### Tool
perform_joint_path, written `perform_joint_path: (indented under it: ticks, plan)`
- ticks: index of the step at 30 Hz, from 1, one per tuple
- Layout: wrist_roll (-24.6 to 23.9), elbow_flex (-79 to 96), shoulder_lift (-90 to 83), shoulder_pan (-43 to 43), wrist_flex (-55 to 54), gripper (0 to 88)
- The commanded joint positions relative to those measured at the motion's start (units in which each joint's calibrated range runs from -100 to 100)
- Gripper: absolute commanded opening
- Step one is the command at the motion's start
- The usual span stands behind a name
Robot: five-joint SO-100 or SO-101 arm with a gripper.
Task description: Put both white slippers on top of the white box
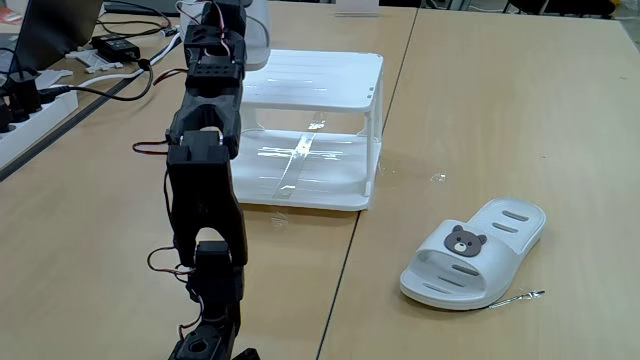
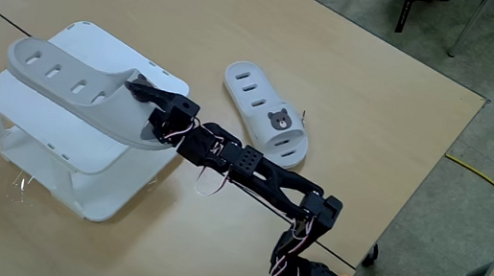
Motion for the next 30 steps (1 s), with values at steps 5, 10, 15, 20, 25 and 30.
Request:
perform_joint_path:
  ticks: [5,10,15,20,25,30]
  plan:
    - [0.4,-16.9,12.7,0.1,-0.4,0.7]
    - [0.4,-30.9,24.9,0.1,-0.4,0.7]
    - [0.4,-43.8,37.1,2.9,-0.3,0.7]
    - [0.4,-49.5,42.2,3.3,-0.3,0.7]
    - [0.4,-49.1,42.0,1.2,-0.3,0.7]
    - [0.4,-49.0,42.3,0.6,-0.3,0.7]
